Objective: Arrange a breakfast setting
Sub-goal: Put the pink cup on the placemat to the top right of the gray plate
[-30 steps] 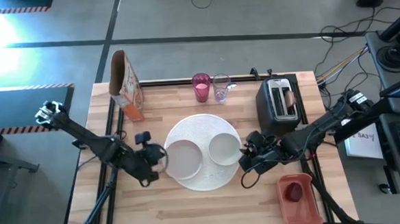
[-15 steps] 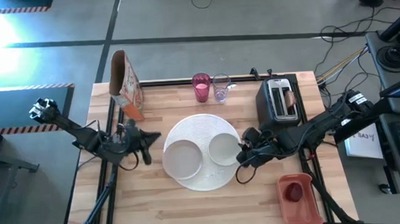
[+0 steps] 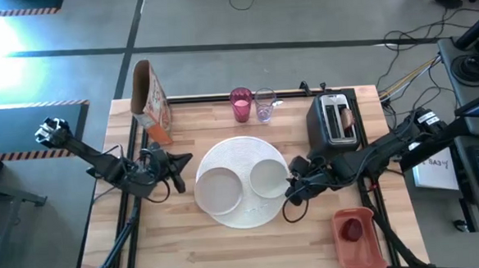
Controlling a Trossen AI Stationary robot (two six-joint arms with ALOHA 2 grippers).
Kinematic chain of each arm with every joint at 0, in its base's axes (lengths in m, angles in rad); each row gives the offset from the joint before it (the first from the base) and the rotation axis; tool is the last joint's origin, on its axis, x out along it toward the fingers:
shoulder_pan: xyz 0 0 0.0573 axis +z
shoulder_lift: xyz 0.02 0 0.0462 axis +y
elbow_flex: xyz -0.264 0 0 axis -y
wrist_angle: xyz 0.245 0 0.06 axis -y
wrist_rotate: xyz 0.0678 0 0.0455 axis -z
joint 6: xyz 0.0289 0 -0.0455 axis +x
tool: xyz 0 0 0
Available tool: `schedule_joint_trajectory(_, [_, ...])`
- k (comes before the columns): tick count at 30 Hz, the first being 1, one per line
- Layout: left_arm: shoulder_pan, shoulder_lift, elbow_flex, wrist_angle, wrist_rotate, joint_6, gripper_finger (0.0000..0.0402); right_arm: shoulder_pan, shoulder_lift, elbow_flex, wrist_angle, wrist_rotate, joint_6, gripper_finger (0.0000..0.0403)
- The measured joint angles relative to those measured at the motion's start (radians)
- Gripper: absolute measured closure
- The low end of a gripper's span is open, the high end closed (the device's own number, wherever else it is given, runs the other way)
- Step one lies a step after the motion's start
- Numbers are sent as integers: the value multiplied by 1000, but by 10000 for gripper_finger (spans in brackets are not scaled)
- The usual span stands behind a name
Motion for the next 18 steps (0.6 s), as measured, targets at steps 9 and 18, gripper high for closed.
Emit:
schedule_joint_trajectory(9, [-1, 104, 0, 17, 37, -47, 402, -124, -136, -62, 49, -15, 0, 280])
schedule_joint_trajectory(18, [-1, 216, 5, 105, 65, -35, 402, -225, -355, -227, 153, -23, 2, 280])
